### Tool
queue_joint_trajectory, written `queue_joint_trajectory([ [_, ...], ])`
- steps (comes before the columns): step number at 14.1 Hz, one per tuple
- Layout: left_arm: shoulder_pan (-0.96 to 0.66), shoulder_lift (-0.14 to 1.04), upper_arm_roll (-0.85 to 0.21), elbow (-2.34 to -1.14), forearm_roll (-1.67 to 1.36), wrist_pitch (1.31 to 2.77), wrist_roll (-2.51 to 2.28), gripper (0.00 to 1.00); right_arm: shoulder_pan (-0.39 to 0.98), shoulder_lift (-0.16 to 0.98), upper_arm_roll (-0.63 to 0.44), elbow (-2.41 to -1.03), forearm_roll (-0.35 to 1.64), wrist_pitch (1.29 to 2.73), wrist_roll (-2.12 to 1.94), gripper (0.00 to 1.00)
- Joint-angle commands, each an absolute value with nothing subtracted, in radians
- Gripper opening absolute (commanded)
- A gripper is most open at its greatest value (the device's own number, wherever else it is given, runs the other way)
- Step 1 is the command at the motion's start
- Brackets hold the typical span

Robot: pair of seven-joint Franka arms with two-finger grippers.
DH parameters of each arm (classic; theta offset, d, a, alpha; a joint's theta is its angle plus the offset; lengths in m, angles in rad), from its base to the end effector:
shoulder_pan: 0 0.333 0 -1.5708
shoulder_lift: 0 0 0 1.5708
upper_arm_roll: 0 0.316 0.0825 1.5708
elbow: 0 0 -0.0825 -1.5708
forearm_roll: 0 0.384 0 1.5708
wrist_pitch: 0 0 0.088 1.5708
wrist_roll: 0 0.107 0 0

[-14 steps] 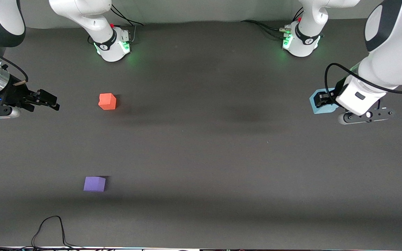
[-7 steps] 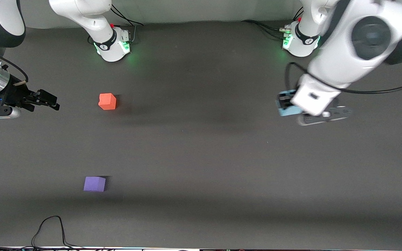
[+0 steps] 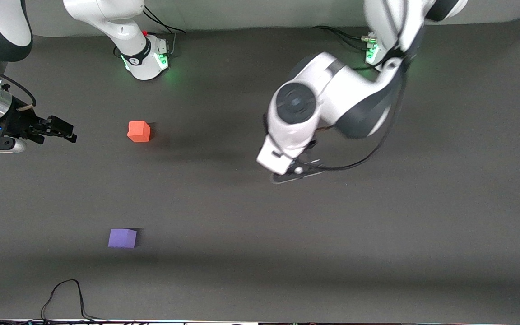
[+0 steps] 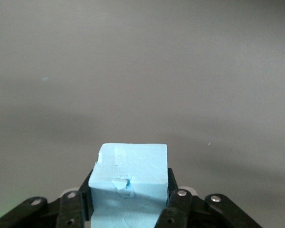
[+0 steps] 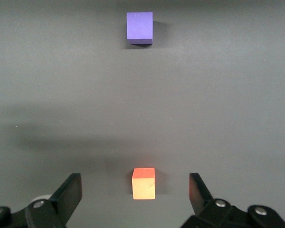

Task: Place blue block between orange and purple blocks
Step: 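Carry the blue cube with the left gripper toward the table middle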

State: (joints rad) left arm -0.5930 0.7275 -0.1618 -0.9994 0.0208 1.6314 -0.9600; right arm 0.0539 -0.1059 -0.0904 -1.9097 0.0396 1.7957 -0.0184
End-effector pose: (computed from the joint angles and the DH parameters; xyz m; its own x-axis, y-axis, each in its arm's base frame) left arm 0.5675 -0.4761 0.4251 0.9641 0.2360 -0.1216 0.2351 -0.9717 -0.0226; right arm 0.5283 -0.0176 0.5397 0.9996 -0.0264 -0.0079 -0.0267 -0.9985 -0.0482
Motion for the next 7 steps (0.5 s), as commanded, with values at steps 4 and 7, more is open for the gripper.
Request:
queue_joint_trajectory([
  [4,-0.650,0.934,-0.149,-1.012,0.057,1.879,-0.998,0.00,0.051,-0.118,-0.100,-1.928,0.049,1.821,-0.026,1.00],
  [7,-0.689,0.982,-0.149,-1.048,0.057,1.962,-1.025,0.00,0.052,-0.120,-0.091,-1.925,0.052,1.831,-0.015,1.00],
])
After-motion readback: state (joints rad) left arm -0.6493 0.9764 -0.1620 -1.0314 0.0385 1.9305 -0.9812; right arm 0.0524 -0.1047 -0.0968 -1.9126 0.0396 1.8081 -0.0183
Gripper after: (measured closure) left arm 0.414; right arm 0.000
